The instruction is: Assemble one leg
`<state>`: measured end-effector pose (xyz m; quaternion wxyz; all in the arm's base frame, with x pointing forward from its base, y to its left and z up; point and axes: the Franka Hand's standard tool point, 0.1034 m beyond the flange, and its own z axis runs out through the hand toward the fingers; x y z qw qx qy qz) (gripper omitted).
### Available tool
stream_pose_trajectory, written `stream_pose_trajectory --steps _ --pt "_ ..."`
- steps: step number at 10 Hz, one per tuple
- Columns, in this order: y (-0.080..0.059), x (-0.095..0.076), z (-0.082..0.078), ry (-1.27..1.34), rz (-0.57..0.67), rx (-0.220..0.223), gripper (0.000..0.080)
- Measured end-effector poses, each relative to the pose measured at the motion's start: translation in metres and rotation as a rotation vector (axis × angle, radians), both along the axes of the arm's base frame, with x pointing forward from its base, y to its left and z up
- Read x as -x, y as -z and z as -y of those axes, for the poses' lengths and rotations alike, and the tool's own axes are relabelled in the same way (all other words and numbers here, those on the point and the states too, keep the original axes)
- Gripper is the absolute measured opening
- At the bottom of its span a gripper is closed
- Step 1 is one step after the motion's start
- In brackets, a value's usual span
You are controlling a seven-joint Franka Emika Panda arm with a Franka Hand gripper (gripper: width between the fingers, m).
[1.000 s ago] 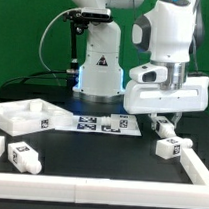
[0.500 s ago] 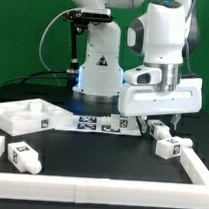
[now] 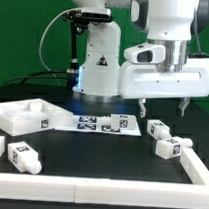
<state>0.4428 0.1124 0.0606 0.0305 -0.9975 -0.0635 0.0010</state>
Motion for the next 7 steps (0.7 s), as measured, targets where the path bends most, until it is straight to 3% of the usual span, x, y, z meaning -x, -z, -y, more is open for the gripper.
stream_pose_trajectory --steps 3,4,6,7 --pt "0.002 0.002 0.000 -0.179 0.008 0.002 0.0649" --pt "0.000 0.002 -0.001 -0.114 -0.014 0.003 0.0649" --pt "-0.015 -0.023 -0.007 0.096 -0.038 0.001 0.0649" --pt "-0.012 -0.028 -0.013 0.316 -0.050 -0.006 0.0649"
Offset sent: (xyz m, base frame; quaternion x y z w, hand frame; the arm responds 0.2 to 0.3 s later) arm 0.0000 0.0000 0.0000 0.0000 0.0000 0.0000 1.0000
